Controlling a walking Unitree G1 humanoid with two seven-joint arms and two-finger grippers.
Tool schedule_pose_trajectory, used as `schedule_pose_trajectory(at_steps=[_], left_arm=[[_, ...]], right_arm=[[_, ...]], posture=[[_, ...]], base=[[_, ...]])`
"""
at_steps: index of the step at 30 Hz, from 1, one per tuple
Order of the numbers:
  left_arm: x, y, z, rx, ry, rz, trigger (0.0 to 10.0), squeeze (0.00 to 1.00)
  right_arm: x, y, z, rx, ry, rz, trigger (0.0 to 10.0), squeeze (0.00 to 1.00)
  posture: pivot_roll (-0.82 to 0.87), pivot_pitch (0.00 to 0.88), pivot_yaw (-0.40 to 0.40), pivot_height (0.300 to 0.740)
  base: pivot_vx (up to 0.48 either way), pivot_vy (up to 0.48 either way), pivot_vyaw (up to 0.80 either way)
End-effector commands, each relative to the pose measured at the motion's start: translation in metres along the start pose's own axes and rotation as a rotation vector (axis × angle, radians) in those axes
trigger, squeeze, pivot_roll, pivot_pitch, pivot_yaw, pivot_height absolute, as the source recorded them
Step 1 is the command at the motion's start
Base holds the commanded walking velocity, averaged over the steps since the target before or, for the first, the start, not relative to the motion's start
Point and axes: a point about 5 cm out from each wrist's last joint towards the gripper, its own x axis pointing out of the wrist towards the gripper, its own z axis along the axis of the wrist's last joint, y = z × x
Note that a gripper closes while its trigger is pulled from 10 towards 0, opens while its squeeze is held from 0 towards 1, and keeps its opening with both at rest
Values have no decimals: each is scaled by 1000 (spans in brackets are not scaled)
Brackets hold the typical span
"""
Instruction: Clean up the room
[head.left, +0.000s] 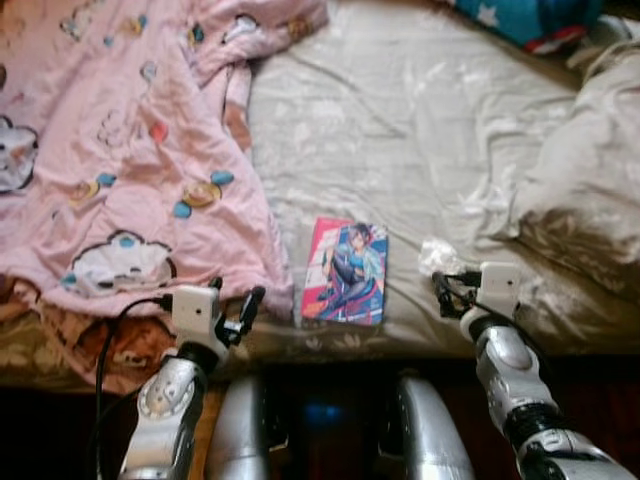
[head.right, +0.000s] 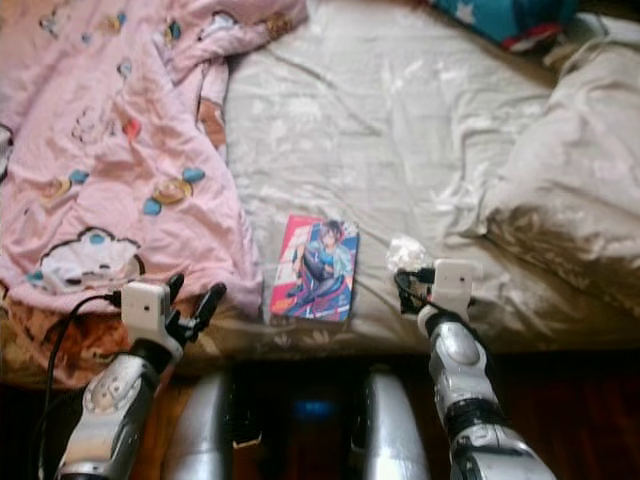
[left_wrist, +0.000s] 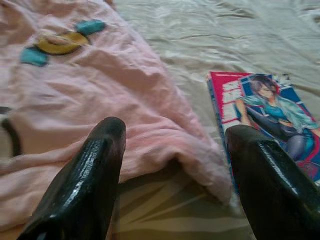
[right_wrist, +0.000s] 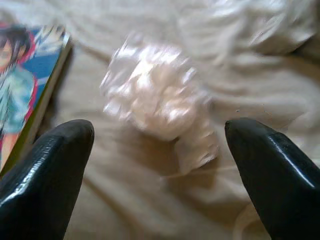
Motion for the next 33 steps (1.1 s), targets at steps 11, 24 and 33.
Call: schedule_pose_trajectory(at_steps=[11,24,33], left_arm=[[-15,30,24,52,14,80,10000,0],[-45,27,37,43,55,108,10000,0],[-51,25,40,45,90,101,10000,0]], right_arm=[[10,0,12,-47,19,-36,10000,0],[13,-19,23,-78,37,-111,4706,0],[8,-27,9,-86,116,-184,0,0]], posture=[[187,552,18,621],[251,604,37,621],[260,624,53,621]], base=[[0,0,0],[0,0,0],[0,0,0]])
